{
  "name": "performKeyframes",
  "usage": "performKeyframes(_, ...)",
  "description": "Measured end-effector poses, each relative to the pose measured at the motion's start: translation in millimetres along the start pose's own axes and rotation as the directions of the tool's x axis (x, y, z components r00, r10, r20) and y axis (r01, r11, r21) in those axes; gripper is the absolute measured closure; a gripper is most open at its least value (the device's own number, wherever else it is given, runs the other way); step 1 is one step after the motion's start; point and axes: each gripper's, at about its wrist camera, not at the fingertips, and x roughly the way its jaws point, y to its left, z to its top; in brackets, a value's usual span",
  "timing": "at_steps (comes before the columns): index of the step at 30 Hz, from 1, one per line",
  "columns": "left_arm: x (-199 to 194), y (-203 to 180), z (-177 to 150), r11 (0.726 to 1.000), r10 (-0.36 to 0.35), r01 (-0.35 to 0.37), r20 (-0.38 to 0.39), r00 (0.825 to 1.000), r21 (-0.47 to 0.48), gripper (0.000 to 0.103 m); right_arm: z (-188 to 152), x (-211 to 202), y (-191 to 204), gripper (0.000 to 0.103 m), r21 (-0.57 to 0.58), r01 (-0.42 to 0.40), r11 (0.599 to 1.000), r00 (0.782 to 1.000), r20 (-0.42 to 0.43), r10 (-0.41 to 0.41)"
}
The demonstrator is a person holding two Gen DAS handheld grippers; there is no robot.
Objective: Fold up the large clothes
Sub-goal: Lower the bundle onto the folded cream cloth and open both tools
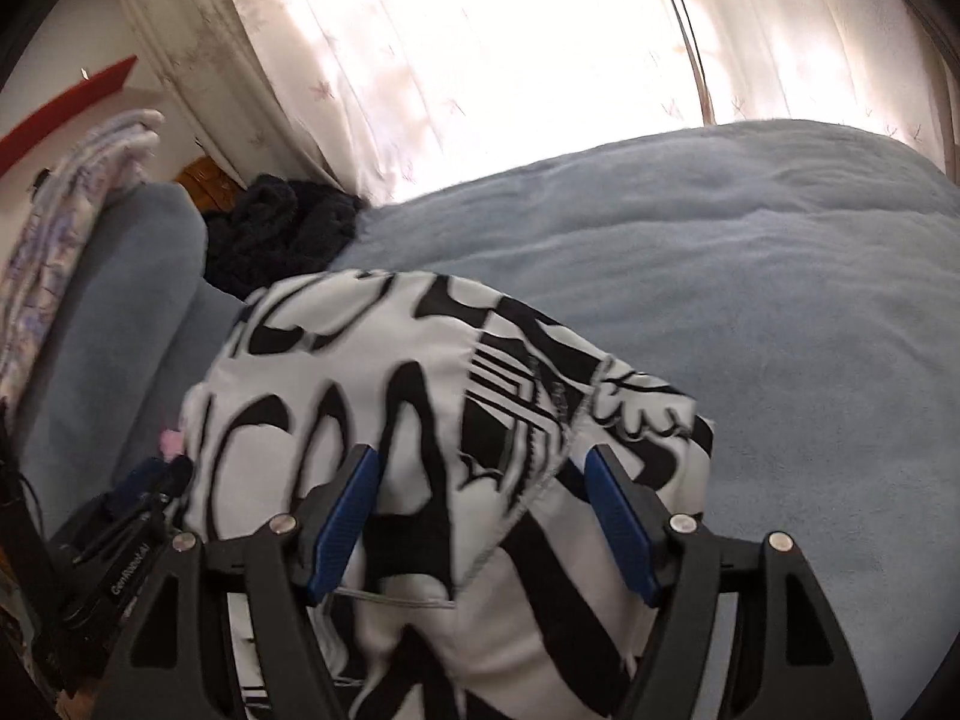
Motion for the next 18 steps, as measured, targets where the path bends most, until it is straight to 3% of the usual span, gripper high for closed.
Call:
performKeyframes(7, 21.0, -8.0, -12.8, 0.998, 0.044, -0.044, -0.011, 0.999, 0.055, 0.062, -10.9, 25.4, -12.8, 0.031, 0.01, 0.008, 1.0, 0.999, -0.05, -0.007)
performKeyframes(18, 40.4, 6.8, -24.9, 1.0, -0.009, 0.008, -0.029, 1.0, -0.026, 0.061, -19.3, 42.4, -12.6, 0.026, -0.004, 0.033, 0.999, 0.998, -0.055, -0.033)
